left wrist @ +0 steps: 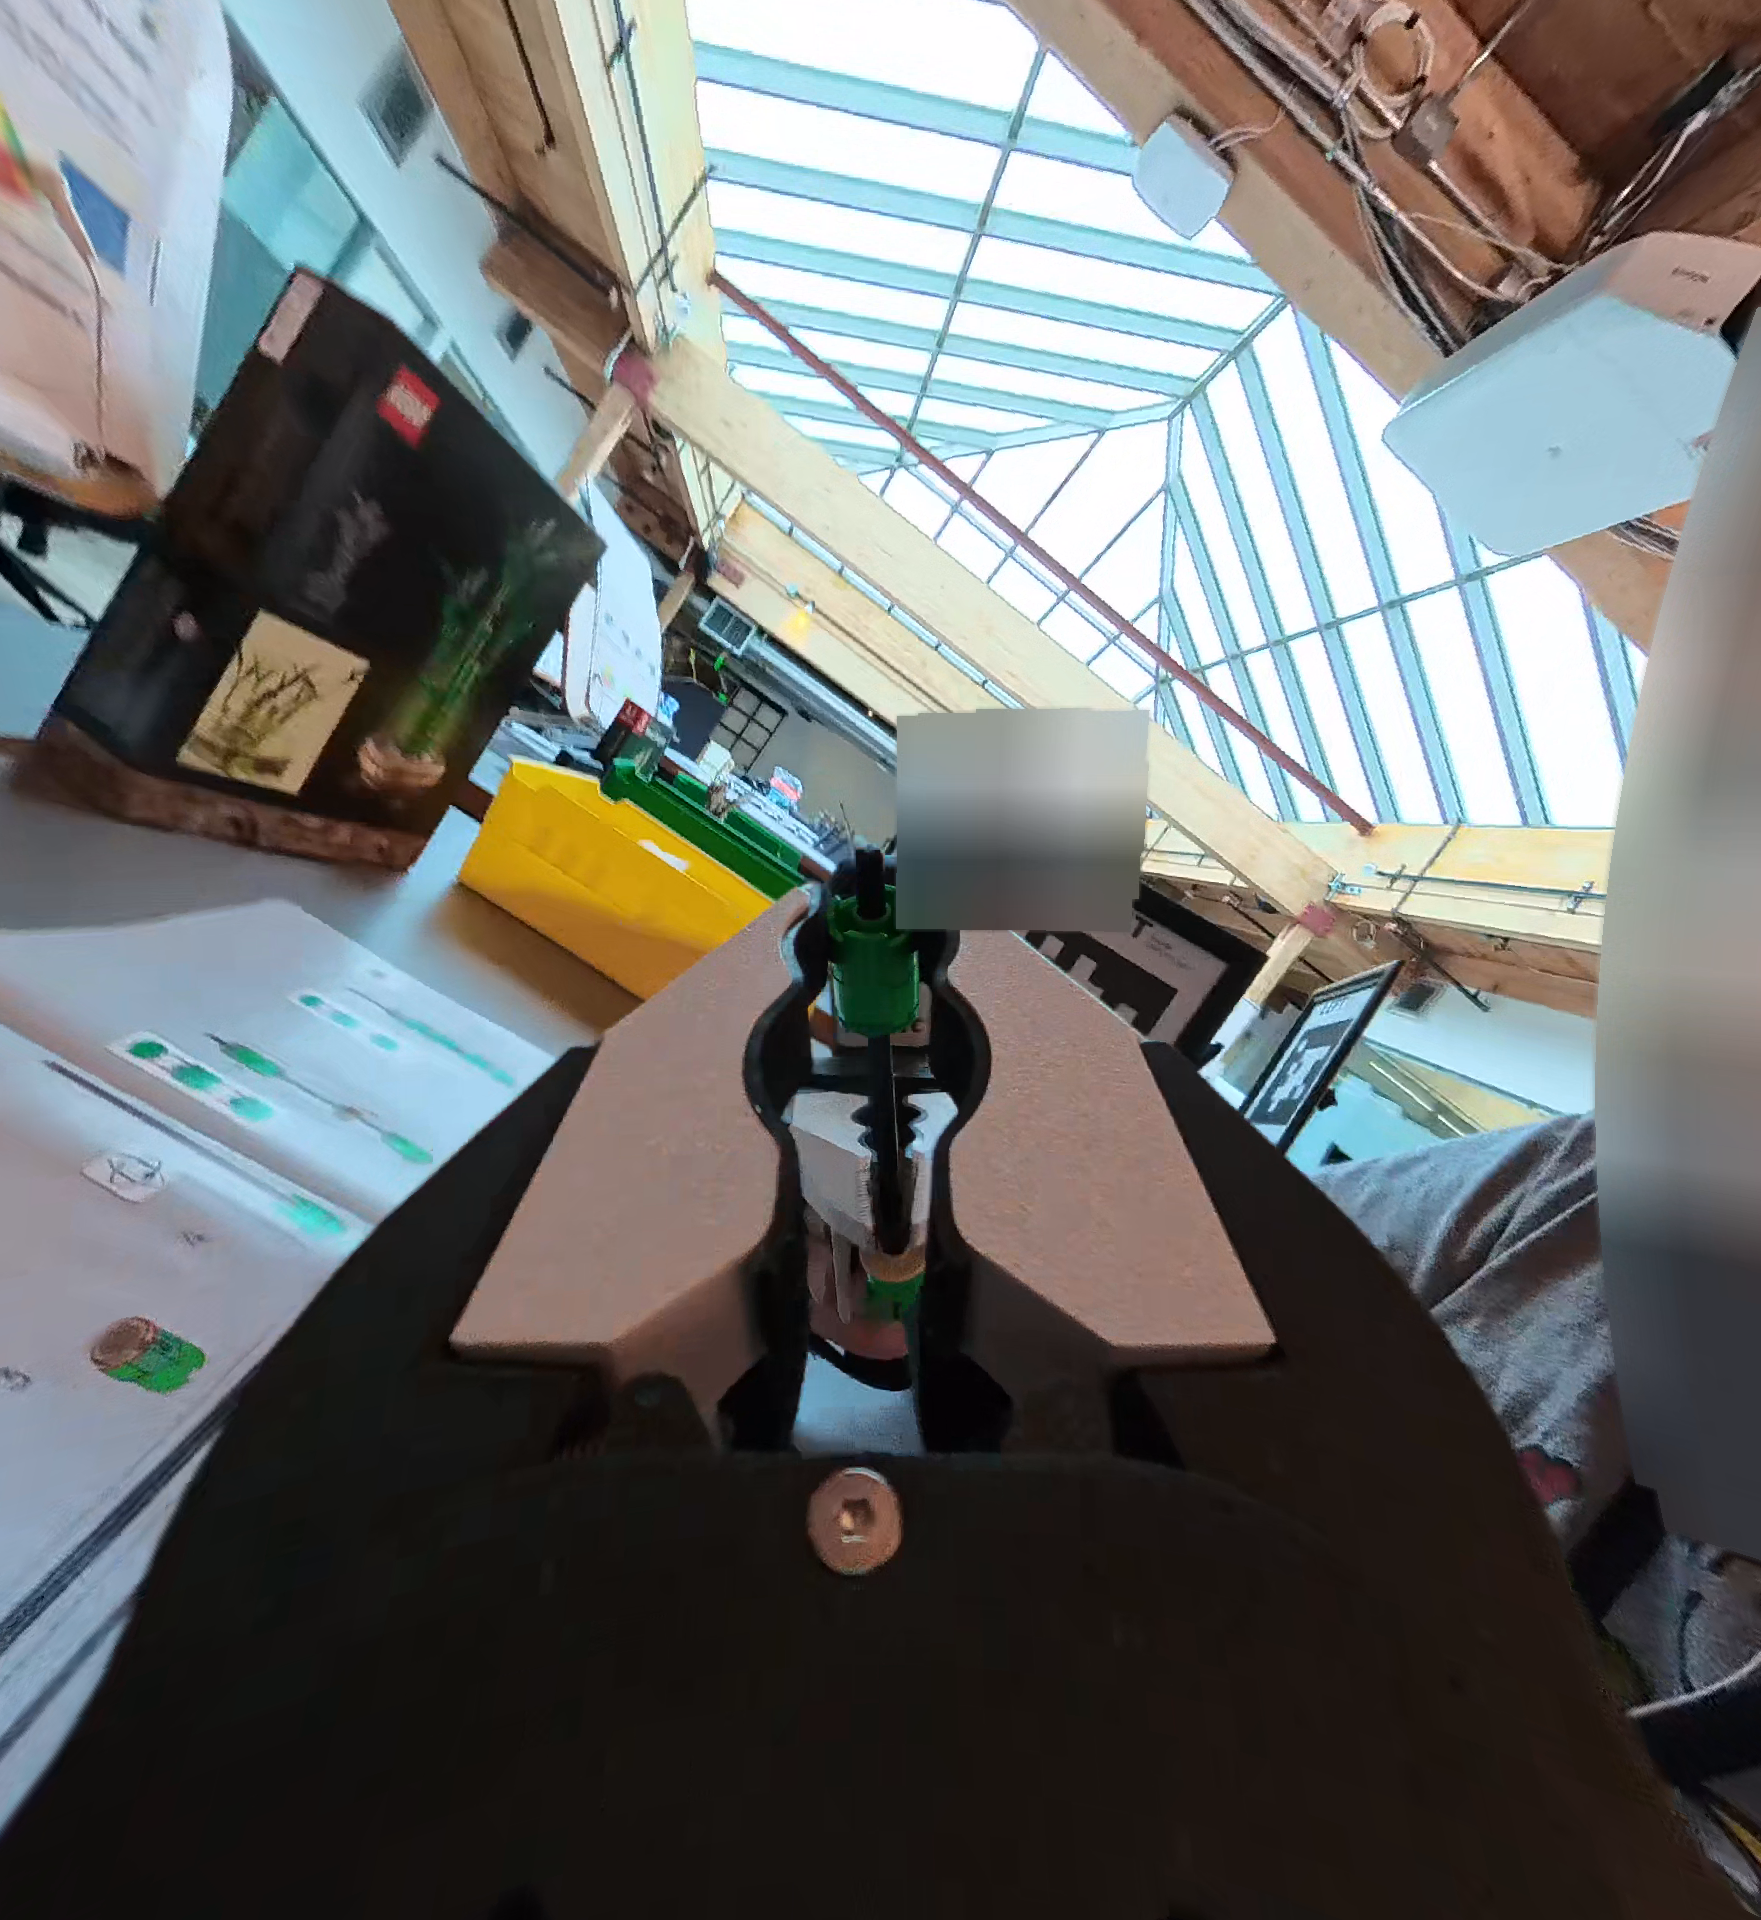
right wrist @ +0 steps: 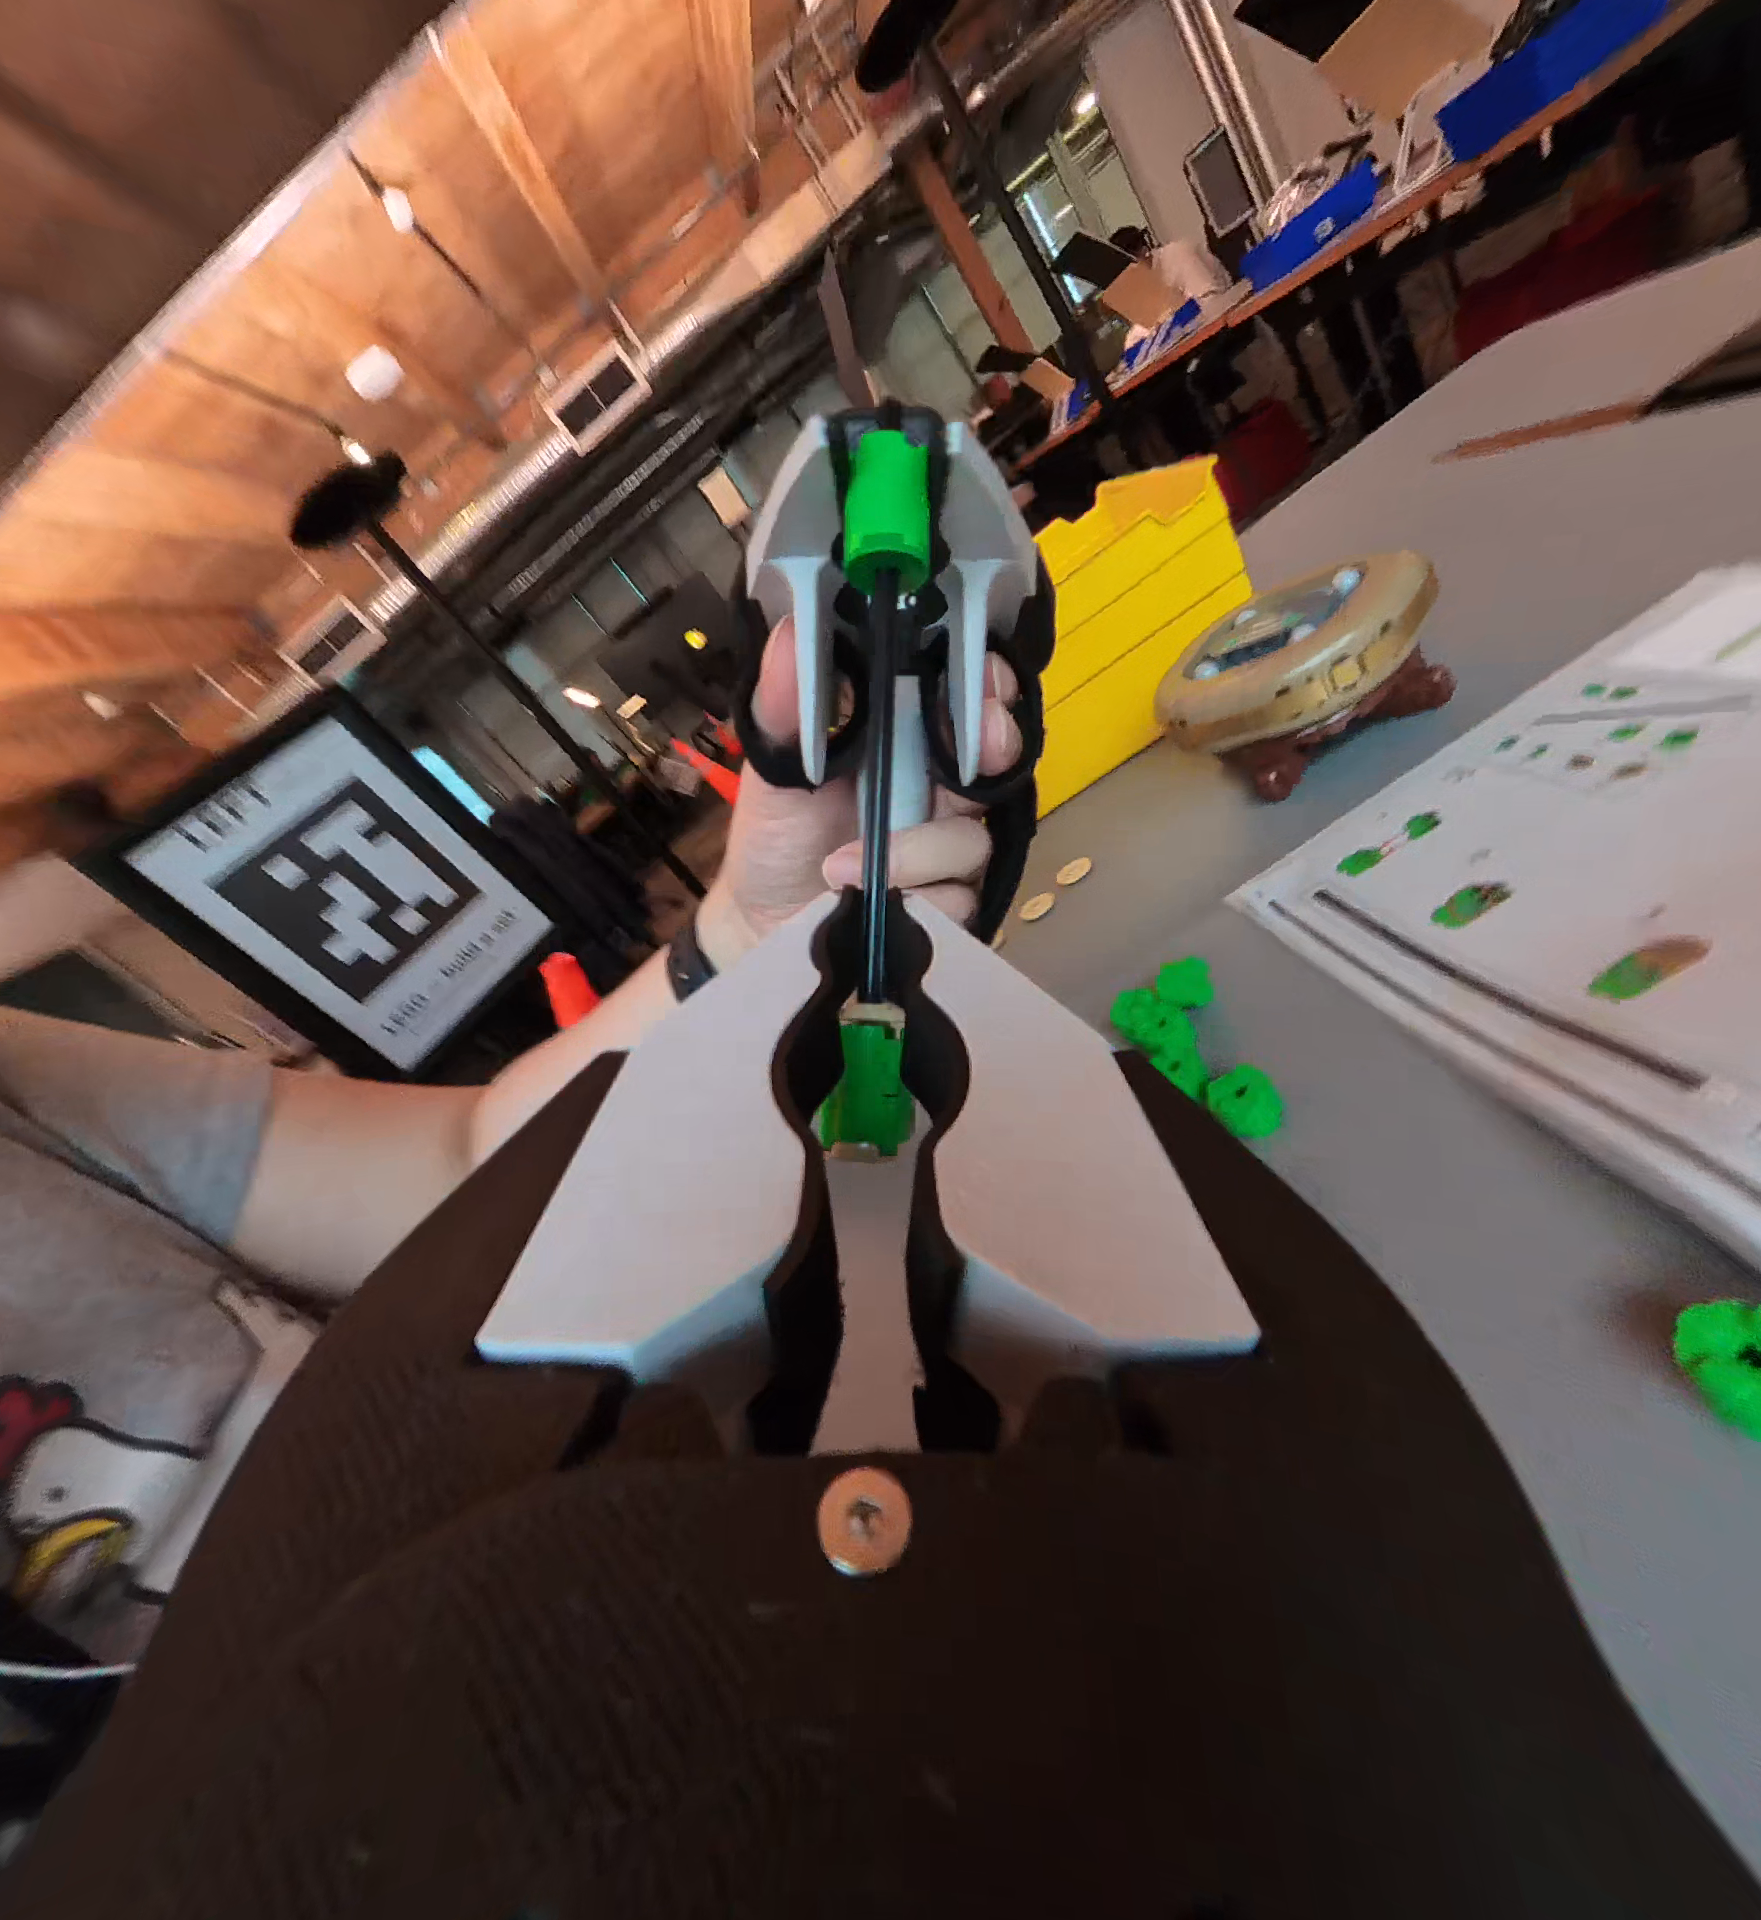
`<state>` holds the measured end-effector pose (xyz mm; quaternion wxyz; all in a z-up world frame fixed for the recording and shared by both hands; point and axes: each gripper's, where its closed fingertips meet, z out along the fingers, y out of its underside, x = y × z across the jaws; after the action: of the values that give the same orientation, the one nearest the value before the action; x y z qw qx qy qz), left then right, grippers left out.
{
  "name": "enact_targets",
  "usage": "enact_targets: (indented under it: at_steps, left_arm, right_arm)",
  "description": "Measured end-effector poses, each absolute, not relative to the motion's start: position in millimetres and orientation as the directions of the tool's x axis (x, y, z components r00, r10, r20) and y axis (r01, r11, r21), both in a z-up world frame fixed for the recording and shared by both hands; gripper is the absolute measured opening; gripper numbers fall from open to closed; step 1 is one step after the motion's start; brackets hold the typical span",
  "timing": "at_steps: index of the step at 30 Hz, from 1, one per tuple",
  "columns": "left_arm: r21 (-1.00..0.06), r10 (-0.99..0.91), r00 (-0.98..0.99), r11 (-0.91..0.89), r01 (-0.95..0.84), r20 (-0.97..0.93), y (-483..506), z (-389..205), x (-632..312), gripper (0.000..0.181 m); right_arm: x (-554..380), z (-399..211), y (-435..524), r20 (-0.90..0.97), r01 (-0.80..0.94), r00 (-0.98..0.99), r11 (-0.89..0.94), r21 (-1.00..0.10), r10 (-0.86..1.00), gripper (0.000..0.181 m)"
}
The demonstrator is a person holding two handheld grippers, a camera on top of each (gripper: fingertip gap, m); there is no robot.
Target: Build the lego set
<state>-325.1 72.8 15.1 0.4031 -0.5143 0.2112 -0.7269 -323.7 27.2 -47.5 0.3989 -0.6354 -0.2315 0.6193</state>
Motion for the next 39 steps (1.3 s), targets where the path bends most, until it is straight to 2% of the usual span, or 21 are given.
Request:
enact_targets:
  at_steps: [2,12,16,20,24,27,33,39]
  left_arm:
    - [-0.714,-0.796,-0.126,-0.591,0.375,0.592,78.9,8.5,-323.1,0.013]
    - [-0.670,-0.734,-0.083,-0.655,0.349,0.675,97.9,-20.5,-320.6,0.013]
    - [-0.611,-0.661,-0.063,-0.723,0.322,0.748,108.9,-39.6,-318.7,0.013]
    - [-0.487,-0.542,-0.125,-0.818,0.306,0.831,117.8,-52.6,-320.2,0.013]
    - [-0.499,-0.545,-0.105,-0.817,0.289,0.832,118.2,-56.1,-318.5,0.013]
    - [-0.543,-0.580,-0.079,-0.796,0.266,0.811,115.4,-55.5,-317.9,0.014]
    - [-0.486,-0.527,-0.126,-0.836,0.255,0.841,115.0,-58.1,-318.3,0.013]
    - [-0.479,-0.520,-0.156,-0.845,0.238,0.840,105.6,-54.6,-322.3,0.014]
  right_arm:
    - [-323.0,-52.2,31.9,-0.668,-0.205,0.065,-0.645,-0.736,0.742,0.002]
    - [-329.7,-79.1,39.8,-0.769,-0.141,-0.028,-0.764,-0.629,0.638,0.001]
    - [-332.8,-90.4,42.3,-0.823,-0.099,-0.008,-0.819,-0.565,0.569,0.002]
    - [-331.6,-96.6,48.8,-0.864,-0.109,0.012,-0.858,-0.502,0.504,0.001]
    - [-332.6,-100.6,48.2,-0.887,-0.088,0.009,-0.883,-0.460,0.461,0.002]
    - [-333.9,-101.8,45.9,-0.889,-0.069,0.006,-0.887,-0.457,0.458,0.002]
    - [-335.3,-104.1,43.7,-0.887,-0.058,0.019,-0.885,-0.463,0.462,0.002]
    - [-336.0,-99.0,36.3,-0.885,-0.062,-0.020,-0.884,-0.464,0.466,0.002]
